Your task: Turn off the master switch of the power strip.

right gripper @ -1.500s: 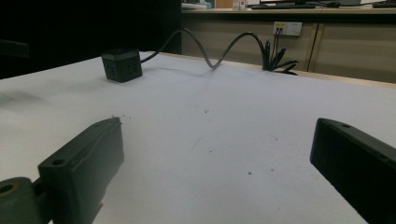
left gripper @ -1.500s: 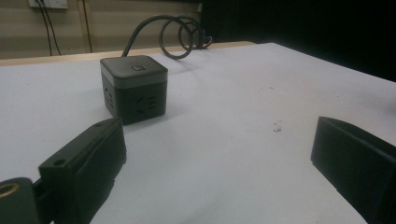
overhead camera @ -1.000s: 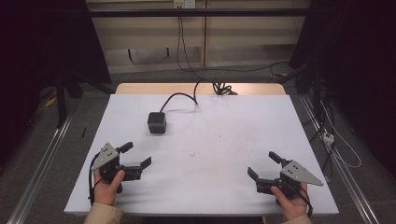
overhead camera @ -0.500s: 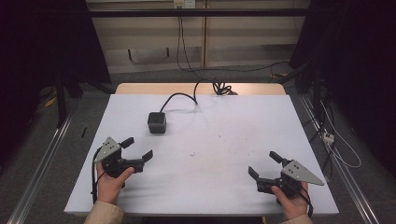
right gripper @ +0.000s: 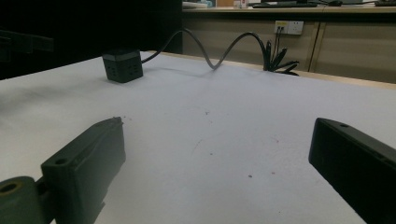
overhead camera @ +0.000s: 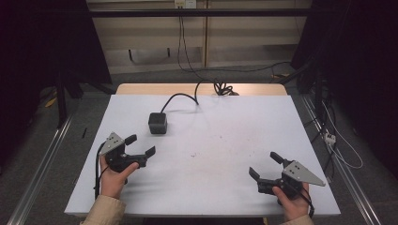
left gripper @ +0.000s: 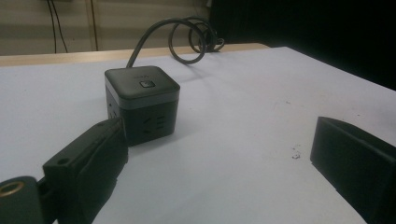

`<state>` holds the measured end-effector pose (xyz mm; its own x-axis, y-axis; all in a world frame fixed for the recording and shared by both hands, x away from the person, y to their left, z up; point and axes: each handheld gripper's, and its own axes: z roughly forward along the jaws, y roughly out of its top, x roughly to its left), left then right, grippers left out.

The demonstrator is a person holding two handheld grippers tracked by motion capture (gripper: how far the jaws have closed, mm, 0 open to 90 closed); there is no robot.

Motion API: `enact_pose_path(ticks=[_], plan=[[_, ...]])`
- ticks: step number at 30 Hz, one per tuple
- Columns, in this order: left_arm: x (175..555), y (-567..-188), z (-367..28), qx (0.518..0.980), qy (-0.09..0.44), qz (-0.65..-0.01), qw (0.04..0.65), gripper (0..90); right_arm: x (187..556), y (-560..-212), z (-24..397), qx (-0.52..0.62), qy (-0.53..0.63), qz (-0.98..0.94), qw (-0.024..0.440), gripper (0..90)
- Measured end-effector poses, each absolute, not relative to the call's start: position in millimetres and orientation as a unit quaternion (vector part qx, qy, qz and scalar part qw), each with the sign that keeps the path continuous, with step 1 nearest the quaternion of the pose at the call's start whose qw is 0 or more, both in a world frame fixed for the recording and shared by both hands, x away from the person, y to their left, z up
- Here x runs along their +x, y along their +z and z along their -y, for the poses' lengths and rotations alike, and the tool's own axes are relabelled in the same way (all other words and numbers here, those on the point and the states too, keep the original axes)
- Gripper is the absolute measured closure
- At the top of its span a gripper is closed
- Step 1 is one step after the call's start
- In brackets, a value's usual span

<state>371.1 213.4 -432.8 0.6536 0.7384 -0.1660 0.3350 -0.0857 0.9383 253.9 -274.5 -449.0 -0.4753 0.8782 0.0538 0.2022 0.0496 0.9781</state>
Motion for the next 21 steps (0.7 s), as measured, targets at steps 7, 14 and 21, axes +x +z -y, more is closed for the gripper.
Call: enact_pose_path(ticks=[7,14,21], plan=[[376.7,-432.8,-209.8,0.716,0.179,-0.376,0.561,3.8,252.8,-448.0,275.4,0.414,0.554,-0.655,0.306,3.4],[387.5,-432.5,-205.3,0.716,0.181,-0.382,0.556,4.7,252.9,-448.3,275.2,0.412,0.554,-0.656,0.306,3.4],[394.8,-432.0,-203.1,0.717,0.185,-0.384,0.551,5.0,252.9,-448.3,275.3,0.412,0.555,-0.655,0.305,3.4]])
